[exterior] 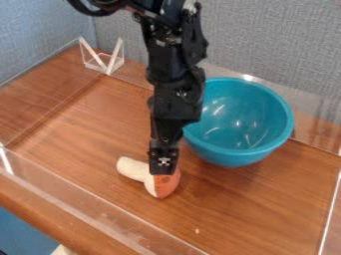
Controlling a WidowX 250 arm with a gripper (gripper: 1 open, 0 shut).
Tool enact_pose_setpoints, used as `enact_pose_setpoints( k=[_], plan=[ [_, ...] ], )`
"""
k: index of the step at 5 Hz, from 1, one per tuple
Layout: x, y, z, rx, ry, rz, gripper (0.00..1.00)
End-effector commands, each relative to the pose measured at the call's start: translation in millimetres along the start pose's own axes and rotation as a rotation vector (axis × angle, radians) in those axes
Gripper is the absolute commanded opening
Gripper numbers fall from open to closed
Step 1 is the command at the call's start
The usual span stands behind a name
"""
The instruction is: Put the mushroom in the blue bowl
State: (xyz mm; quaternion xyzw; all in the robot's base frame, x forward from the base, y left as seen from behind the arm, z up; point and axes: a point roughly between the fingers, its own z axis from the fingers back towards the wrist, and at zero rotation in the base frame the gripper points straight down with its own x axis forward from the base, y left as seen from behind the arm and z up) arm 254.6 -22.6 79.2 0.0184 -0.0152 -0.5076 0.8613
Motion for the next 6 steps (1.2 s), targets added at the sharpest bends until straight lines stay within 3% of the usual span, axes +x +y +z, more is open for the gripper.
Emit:
enact_pose_setpoints(
  k=[1,2,5,6],
  plan=[
    [3.0,6,30.0,0.055,-0.033,0.016,1.00],
    [0.9,6,38.5,0.050,-0.025,0.031,1.00],
    [4.8,6,5.8,0.044,-0.008,0.044,1.00],
    [15.5,5,-4.2,0.036,0.003,0.075,1.00]
  ],
)
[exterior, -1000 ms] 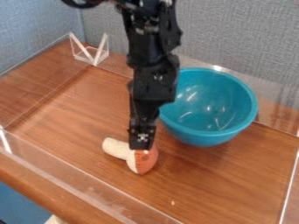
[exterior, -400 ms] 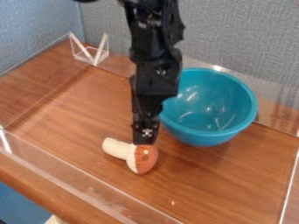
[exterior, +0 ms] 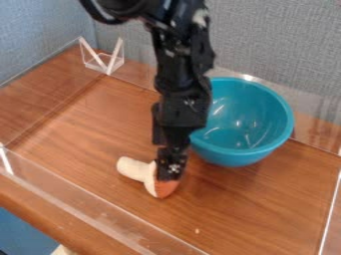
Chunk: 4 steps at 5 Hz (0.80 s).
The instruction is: Put the mushroom in the blue bowl
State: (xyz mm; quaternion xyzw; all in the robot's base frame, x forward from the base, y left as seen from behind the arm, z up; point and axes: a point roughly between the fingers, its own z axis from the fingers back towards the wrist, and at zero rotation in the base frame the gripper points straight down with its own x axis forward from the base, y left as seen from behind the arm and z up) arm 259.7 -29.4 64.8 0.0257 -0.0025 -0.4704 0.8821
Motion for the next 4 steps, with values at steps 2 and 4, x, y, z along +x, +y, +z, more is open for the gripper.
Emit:
enact_pose_setpoints(
  k=[2,4],
  plan=[
    [28.0,1,-23.1,0.024,-0.012,0.015,0.00],
    [39.5,4,-21.3,0.038,-0.028,0.017,0.00]
  ],
)
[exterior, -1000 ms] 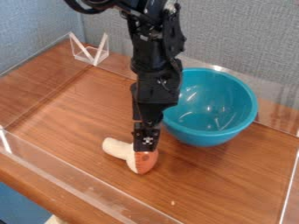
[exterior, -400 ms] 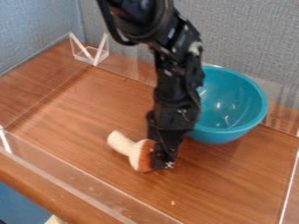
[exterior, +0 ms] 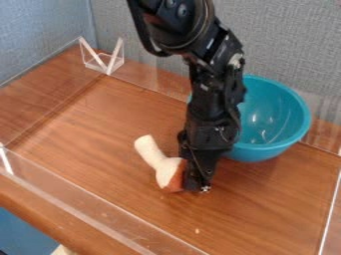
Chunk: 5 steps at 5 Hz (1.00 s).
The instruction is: Put the mushroom in the blue bowl
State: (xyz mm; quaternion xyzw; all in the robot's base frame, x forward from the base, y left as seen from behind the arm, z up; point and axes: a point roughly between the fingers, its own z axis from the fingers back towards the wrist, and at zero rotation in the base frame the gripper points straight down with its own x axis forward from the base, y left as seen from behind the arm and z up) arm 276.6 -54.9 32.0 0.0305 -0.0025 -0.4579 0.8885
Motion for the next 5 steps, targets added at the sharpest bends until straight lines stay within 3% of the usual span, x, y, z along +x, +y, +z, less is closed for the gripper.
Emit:
enact_pose_setpoints(
  k=[1,3,5],
  plan=[
    [9.8,10,15.6,0.029,-0.034,-0.012,0.00],
    [7.8,9,29.8,0.025,-0.021,0.185,0.00],
    [1.9,14,42.3,0.024,-0.018,0.259,0.00]
  ],
)
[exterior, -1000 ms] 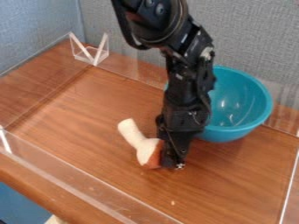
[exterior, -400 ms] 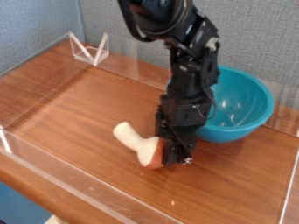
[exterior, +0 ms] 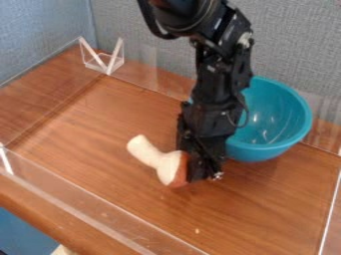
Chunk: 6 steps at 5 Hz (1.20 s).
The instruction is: Put the mushroom in the blue bowl
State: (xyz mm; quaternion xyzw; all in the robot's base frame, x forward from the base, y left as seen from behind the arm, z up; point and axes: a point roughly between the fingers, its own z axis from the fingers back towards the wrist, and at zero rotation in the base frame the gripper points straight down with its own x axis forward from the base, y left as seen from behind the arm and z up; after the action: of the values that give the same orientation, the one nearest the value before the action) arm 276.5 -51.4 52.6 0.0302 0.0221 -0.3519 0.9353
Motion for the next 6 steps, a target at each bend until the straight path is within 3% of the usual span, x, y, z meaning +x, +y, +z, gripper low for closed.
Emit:
enact_pose_setpoints(
  k=[1,2,3,4,5,6],
  plan=[
    [4.6,13,30.7,0.041,-0.072,0.066,0.00],
    [-1.5,16,44.5,0.041,-0.072,0.065,0.00],
    [6.8,19,90.7,0.087,-0.078,0.018,0.00],
    [36.8,25,122.3,0.134,-0.078,-0.134,0.00],
    [56.8,18,102.5,0.108,-0.083,-0.253,0.00],
    [66.7,18,90.5,0.084,-0.095,-0.322,0.00]
  ],
)
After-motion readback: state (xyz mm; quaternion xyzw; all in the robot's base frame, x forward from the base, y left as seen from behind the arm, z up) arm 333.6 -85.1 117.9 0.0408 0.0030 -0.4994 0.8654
